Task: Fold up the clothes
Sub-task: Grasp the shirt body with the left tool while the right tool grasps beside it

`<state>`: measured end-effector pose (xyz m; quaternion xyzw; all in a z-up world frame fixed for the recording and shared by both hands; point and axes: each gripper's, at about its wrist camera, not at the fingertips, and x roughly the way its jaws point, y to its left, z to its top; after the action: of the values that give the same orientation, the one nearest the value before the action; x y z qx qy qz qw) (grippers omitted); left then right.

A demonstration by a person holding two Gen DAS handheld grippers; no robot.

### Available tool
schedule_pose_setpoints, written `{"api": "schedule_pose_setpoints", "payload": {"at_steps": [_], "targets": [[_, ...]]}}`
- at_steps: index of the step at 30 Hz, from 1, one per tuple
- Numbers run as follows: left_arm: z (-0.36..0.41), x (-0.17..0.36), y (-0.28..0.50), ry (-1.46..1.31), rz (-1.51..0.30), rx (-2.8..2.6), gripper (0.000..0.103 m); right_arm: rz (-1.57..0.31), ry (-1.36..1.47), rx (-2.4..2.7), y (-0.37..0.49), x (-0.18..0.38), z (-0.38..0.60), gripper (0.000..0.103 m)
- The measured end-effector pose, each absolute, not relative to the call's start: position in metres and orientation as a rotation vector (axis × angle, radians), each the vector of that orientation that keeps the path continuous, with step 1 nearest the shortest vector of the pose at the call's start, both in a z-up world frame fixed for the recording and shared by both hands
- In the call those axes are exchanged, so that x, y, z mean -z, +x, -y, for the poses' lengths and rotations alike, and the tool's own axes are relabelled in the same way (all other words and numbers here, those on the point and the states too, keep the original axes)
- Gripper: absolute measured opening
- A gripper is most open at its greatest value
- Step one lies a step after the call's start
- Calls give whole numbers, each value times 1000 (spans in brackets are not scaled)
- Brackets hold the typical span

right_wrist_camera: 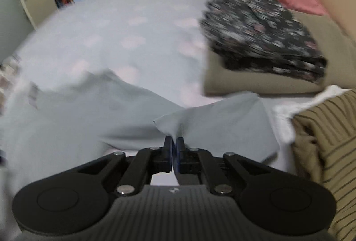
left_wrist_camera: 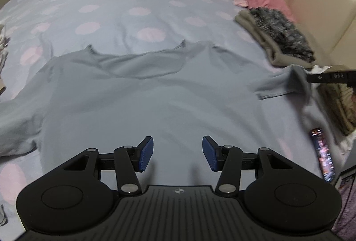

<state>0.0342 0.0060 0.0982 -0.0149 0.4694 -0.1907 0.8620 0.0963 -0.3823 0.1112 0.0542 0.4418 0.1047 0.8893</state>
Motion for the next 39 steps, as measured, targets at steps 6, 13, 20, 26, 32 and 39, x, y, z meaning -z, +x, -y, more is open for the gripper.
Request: {"api": "schedule_pose_setpoints", "payload": {"at_steps": [6,13,20,26,32,39], "targets": [[12,-114,26,-82,-943,522,47,-933,206,-402,88,-136,324,4],[36,-115,24,-82,-935,611,51,-992,140,-554,81,-134,240,4],[43,-100,35,-119,-972,606,49,-1040,79,-631,79,-125,188,4],[40,-90,49,-156,-984,577,14,-1062,78,-675,73,-121,176,4],[33,-99,59,-152,-945,551,1,-994,92,-631,74,-132,203,30],[5,-130,78,-138,-893,491,1,-889,133,-281,100,-143,297,35]]}}
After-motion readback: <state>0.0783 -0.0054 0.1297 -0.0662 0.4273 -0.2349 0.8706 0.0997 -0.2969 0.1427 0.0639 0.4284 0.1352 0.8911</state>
